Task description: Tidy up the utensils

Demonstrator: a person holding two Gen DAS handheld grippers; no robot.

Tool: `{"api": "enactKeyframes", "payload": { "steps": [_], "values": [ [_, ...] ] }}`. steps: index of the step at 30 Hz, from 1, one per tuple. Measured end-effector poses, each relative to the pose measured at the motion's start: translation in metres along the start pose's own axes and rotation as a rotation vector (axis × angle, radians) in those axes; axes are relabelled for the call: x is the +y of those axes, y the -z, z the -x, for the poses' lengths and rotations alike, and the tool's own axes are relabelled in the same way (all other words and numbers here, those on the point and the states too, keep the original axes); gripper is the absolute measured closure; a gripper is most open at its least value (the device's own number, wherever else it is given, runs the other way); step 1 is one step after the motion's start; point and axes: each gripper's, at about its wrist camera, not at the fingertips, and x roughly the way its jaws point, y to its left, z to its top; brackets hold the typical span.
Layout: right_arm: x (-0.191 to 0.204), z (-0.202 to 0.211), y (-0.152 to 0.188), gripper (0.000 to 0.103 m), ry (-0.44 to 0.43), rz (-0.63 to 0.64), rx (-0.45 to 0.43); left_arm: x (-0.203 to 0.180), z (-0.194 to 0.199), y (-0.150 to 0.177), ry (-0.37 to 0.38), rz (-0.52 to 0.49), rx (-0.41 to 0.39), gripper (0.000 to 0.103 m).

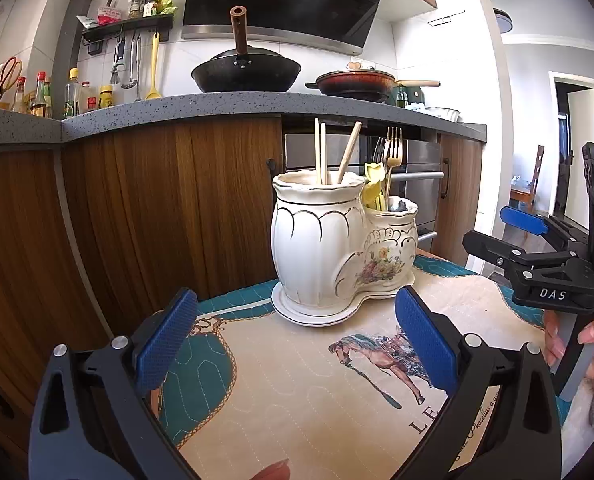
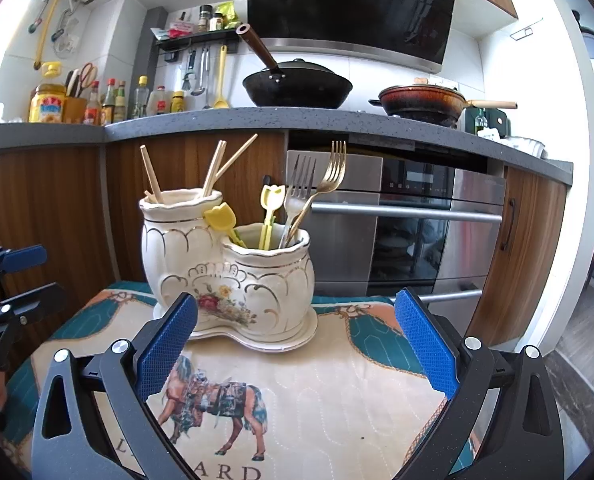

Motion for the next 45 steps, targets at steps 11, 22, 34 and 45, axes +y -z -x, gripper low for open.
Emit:
{"api": "enactKeyframes", "payload": {
  "steps": [11, 22, 34, 45],
  "values": [
    [0.0000, -0.0024, 0.0010, 0.005, -0.002, -0.007, 0.009, 0.0015, -0.0013, -0.0004, -0.004, 0.014, 0.014, 0.005],
    [-0.0002, -0.0035, 0.0013, 0.005, -0.002, -0.008, 0.012, 0.0017, -0.0020, -0.0006, -0.003, 0.016, 0.016, 0.005],
    [-0.0004, -0.0046, 0.0018, 0.005, -0.001, -0.009, 0.014, 0.0021, -0.0028, -0.0004, -0.001, 0.015, 0.017, 0.005],
    [-0.0007, -0.0045, 0.0015, 0.005, -0.002, -0.010, 0.016, 0.0021, -0.0038, -0.0004, 0.000, 0.013, 0.017, 0.005]
  ]
}}
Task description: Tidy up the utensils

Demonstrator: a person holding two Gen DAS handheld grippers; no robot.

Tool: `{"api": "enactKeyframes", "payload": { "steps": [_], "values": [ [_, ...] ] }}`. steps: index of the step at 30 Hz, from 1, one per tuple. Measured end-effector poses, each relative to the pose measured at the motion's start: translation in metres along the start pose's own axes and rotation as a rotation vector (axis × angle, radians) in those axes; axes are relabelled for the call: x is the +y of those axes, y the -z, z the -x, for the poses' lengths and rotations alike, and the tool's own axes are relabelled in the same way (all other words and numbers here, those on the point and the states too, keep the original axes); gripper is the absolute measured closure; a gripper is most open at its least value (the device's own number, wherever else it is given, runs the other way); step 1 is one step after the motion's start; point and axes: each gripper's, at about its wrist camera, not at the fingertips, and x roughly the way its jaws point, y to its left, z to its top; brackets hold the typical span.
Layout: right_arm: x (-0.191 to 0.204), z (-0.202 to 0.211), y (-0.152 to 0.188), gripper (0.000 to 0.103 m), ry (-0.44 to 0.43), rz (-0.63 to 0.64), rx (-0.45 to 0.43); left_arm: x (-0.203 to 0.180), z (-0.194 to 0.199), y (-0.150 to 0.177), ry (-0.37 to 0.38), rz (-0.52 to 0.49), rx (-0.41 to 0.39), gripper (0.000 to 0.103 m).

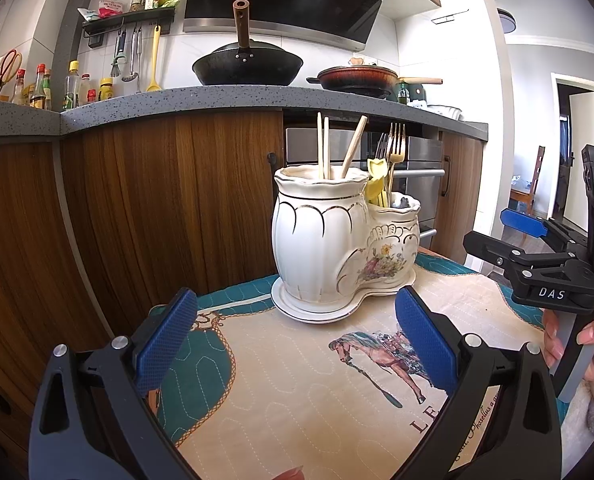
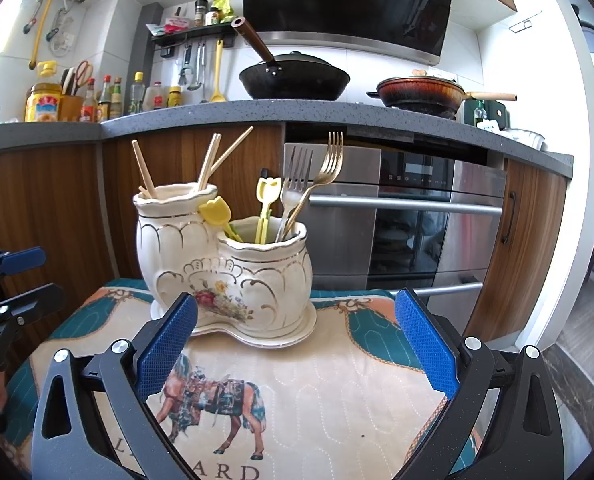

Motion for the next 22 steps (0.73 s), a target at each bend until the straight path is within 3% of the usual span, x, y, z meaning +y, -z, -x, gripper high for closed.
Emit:
{"api": "enactKeyframes", "payload": {
  "steps": [22],
  "values": [
    [-0.0013, -0.0004, 0.0001, 0.005, 0.000, -0.001, 0.001, 0.0024, -0.0054, 0.0001, 0.010, 0.010, 0.019, 0.005]
  ]
}}
